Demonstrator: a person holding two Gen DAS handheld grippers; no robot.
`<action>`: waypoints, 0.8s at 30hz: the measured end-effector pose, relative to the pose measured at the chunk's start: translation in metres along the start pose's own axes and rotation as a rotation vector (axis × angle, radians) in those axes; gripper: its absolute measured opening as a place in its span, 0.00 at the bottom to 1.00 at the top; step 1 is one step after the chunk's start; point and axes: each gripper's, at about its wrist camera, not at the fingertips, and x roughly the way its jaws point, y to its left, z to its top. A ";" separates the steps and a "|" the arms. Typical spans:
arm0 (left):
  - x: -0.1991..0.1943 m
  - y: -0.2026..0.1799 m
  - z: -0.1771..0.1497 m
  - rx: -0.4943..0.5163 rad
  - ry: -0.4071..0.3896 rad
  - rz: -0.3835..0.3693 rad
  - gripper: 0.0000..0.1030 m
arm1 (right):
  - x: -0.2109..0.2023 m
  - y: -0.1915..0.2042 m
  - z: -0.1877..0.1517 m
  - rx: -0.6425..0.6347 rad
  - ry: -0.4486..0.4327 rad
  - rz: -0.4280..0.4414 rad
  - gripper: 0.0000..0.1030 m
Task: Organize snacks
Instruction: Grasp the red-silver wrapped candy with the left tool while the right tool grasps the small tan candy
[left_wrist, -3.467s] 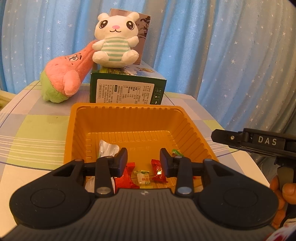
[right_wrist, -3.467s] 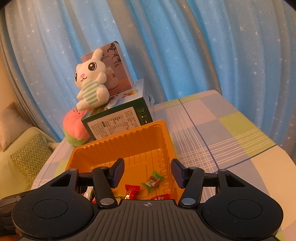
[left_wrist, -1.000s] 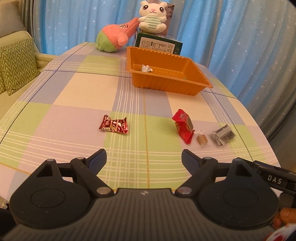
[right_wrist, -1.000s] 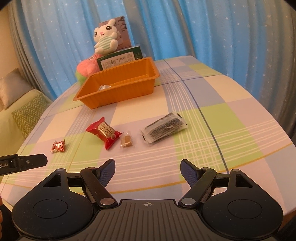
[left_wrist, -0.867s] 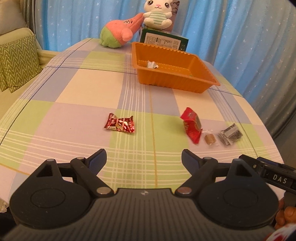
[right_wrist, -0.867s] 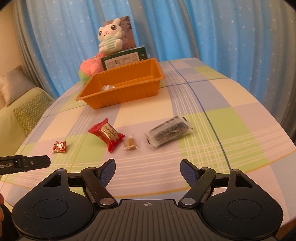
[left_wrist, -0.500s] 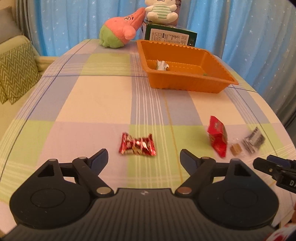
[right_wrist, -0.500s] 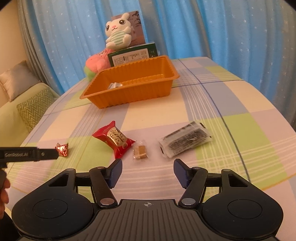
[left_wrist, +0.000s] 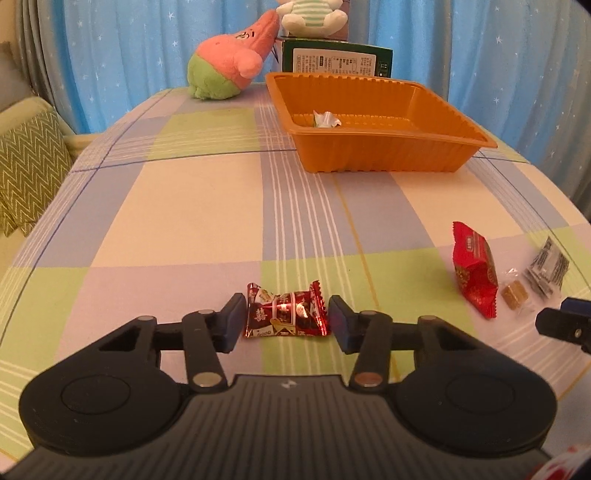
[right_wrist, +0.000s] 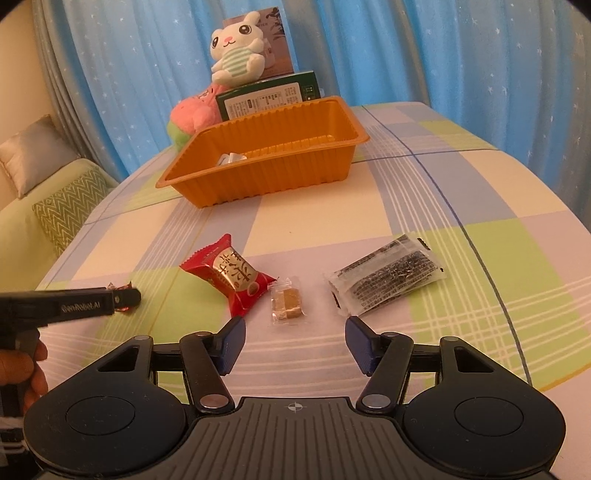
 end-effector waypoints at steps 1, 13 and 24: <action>0.000 -0.002 -0.001 0.003 -0.003 0.007 0.42 | 0.001 0.000 0.000 0.001 0.000 -0.001 0.59; -0.019 -0.001 0.001 -0.054 -0.052 -0.021 0.30 | 0.006 0.010 0.004 -0.067 -0.018 0.001 0.48; -0.035 -0.014 0.000 -0.066 -0.062 -0.080 0.30 | 0.036 0.026 0.009 -0.205 -0.002 -0.038 0.40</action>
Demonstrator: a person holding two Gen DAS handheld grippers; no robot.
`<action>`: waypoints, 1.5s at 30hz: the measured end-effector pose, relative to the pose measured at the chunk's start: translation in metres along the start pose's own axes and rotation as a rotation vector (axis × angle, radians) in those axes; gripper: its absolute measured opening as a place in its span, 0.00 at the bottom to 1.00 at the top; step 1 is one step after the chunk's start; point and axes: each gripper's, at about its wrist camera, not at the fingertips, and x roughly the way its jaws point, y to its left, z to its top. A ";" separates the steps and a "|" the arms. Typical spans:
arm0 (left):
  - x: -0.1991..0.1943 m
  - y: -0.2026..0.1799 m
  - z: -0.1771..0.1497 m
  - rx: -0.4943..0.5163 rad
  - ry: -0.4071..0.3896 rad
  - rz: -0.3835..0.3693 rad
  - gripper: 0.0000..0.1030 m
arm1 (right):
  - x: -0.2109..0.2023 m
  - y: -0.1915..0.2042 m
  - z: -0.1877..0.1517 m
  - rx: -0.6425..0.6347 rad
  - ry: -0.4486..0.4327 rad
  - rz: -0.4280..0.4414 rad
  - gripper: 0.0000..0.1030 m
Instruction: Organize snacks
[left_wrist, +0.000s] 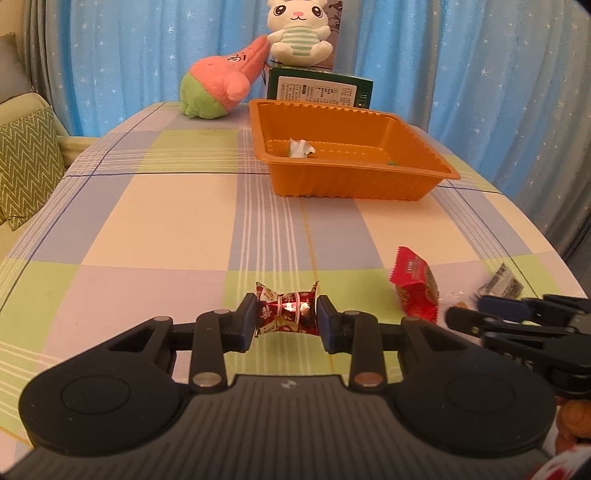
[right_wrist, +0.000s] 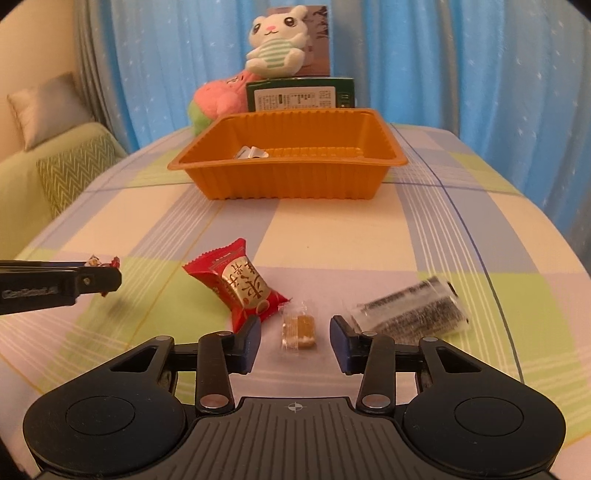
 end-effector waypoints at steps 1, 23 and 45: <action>-0.001 -0.002 0.000 0.004 0.001 -0.004 0.30 | 0.003 0.000 0.001 -0.006 0.007 -0.001 0.38; -0.030 -0.031 0.005 0.047 -0.022 -0.057 0.30 | -0.032 -0.003 0.006 0.004 -0.030 -0.026 0.21; -0.057 -0.044 0.038 0.063 -0.083 -0.076 0.30 | -0.067 -0.010 0.032 0.009 -0.111 -0.010 0.21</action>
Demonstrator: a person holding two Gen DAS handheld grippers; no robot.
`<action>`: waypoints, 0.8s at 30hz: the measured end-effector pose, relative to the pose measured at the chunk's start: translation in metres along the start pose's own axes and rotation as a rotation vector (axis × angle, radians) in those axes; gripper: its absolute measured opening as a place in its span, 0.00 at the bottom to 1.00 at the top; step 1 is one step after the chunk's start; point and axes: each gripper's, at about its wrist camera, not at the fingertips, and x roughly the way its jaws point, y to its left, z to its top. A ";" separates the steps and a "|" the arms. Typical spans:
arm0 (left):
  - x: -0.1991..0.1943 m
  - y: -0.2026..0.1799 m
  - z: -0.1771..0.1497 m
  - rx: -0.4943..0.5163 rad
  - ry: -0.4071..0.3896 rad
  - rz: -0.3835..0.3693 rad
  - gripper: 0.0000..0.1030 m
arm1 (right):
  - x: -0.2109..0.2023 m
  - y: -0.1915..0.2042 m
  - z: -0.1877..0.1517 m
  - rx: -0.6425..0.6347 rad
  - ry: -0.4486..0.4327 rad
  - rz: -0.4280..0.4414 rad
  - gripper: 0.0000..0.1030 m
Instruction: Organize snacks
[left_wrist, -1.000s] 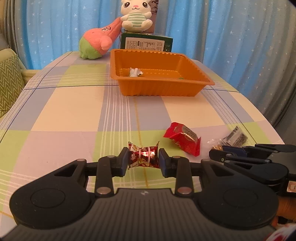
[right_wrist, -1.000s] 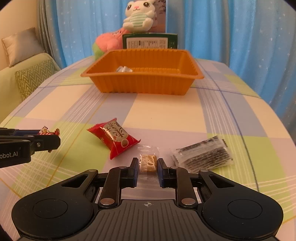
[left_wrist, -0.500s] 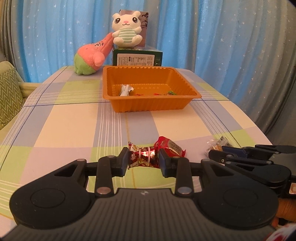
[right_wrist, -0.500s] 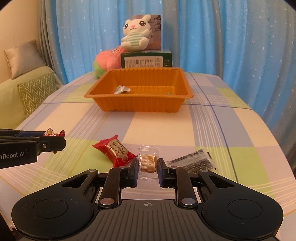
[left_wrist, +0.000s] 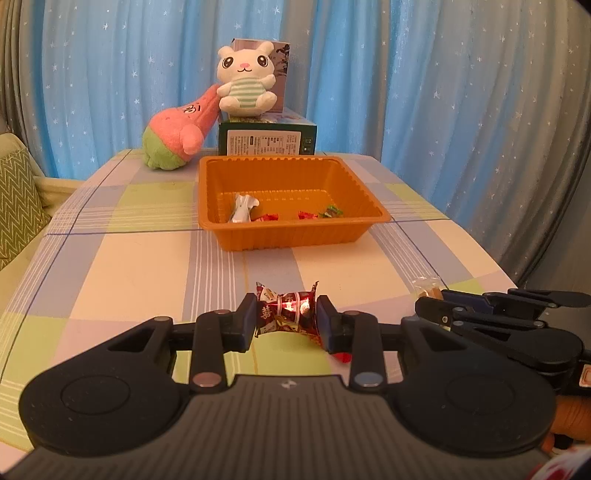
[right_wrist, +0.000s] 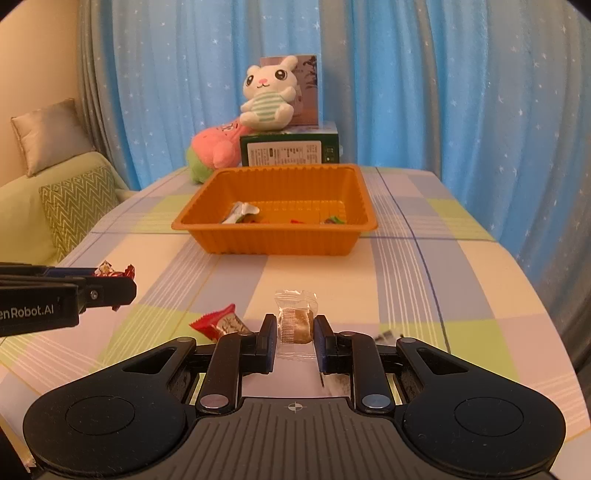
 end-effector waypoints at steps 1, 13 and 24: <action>0.000 0.000 0.003 0.000 -0.003 -0.001 0.30 | 0.000 -0.001 0.003 -0.003 -0.004 0.000 0.21; 0.016 0.002 0.043 0.021 -0.047 -0.021 0.30 | 0.009 -0.016 0.046 -0.050 -0.068 -0.007 0.21; 0.062 0.006 0.074 0.019 -0.075 -0.030 0.30 | 0.042 -0.029 0.076 -0.048 -0.081 0.009 0.21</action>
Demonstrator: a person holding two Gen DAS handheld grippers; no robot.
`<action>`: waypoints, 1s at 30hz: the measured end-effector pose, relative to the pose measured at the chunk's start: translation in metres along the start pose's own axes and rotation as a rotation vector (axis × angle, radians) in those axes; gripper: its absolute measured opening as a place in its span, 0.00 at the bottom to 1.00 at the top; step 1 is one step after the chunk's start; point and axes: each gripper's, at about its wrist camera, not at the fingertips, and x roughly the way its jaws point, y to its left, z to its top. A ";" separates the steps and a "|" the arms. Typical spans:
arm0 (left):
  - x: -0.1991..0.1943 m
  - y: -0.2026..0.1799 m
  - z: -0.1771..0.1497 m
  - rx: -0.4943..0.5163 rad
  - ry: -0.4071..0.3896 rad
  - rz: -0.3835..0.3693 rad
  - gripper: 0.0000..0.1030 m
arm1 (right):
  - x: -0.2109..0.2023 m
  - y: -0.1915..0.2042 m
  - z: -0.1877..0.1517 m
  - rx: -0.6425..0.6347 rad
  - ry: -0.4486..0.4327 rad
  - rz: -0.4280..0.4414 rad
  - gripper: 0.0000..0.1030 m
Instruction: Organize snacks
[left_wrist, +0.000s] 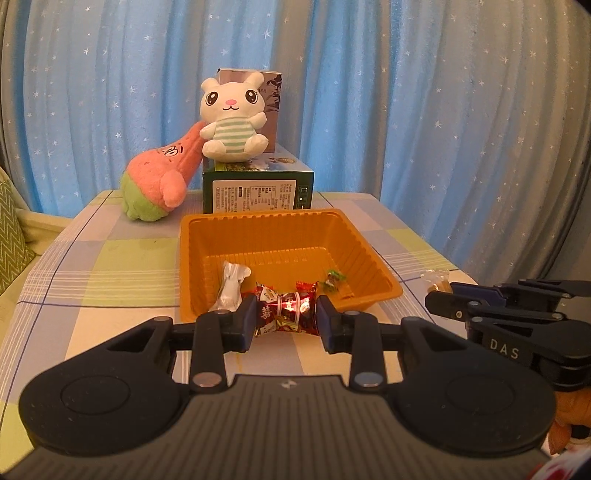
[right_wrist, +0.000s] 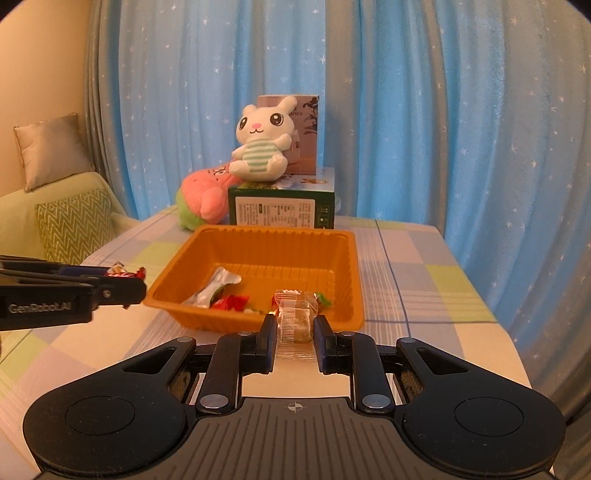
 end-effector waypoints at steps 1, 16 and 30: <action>0.005 0.002 0.001 -0.003 0.000 0.001 0.30 | 0.005 -0.002 0.002 0.008 0.004 0.004 0.21; 0.068 0.023 0.019 -0.054 0.021 0.017 0.30 | 0.072 -0.025 0.028 0.088 0.052 0.033 0.21; 0.106 0.034 0.027 -0.042 0.039 0.056 0.30 | 0.117 -0.031 0.039 0.116 0.086 0.035 0.21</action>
